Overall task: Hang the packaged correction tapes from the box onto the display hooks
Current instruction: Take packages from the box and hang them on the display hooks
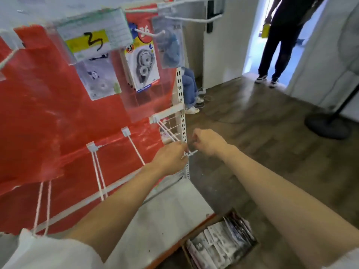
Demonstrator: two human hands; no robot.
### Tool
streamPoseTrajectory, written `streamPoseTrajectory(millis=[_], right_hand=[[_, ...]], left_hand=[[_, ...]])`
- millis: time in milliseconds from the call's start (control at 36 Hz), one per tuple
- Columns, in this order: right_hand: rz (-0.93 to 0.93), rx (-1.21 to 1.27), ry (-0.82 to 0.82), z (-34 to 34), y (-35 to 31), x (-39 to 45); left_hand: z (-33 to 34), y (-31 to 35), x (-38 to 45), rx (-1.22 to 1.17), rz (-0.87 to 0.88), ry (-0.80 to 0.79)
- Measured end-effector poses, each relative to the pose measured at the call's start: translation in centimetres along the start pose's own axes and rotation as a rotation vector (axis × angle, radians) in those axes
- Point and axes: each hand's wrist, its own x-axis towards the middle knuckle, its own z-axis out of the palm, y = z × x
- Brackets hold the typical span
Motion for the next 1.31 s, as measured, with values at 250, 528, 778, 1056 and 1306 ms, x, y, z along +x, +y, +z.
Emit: streamPoseTrajectory(millis=[250,528,778,1056,1306], right_hand=[[0.316,0.095,-0.019,8.1,6.3,-6.1],[0.496,0.213,-0.150,17.6,12.7,-10.4],[0.614,0.279,-0.196,32.9,20.1,-11.2],[0.706,0.322,-0.176,47.5,28.2,-8.4],[0.624,0.313,0.073,56.0,33.1,-4.3]], left_hand=[[8.9,2.5,-0.2,0.039,0.145,-0.141],[19.6,3.6,-1.1,0.005,0.231,-0.404],[35.7,2.2,-2.8,-0.024,0.216,-0.494],[53.2,-0.6,-0.7,-0.079,0.193,-0.541],[65.1,-1.8,1.3,-0.105,0.169,-0.464]])
